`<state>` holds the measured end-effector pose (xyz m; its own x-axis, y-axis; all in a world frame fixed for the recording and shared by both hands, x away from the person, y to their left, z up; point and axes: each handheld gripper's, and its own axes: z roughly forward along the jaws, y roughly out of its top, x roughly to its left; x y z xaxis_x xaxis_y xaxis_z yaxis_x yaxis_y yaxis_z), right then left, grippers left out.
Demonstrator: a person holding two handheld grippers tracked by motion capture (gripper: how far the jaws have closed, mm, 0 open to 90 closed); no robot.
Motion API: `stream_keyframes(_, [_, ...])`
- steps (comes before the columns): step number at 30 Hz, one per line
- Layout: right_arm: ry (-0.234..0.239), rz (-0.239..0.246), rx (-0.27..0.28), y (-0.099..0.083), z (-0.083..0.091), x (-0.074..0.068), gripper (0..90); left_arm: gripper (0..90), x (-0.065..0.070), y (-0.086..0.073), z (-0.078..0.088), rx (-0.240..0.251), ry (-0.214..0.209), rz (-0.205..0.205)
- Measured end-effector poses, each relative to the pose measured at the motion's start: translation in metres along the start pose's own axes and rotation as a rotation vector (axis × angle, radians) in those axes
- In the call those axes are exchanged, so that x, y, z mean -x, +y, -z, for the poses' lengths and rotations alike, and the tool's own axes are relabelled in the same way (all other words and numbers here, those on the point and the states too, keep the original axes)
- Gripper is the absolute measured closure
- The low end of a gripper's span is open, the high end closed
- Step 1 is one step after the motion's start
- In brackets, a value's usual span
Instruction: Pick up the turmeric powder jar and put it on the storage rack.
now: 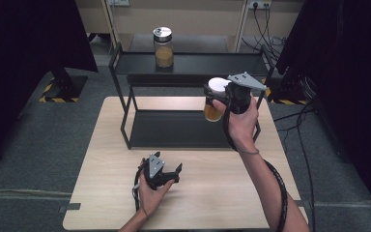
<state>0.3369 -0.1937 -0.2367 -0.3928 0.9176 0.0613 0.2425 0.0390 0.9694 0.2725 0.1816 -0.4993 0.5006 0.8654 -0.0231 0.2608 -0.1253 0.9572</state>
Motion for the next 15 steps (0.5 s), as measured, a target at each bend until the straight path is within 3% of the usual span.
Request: stream_keyframes(15, [-0.008, -0.009, -0.013, 0.035, 0.000, 0.004, 20.1, 1.3, 0.000, 0.000, 0.000, -0.001, -0.001, 0.002])
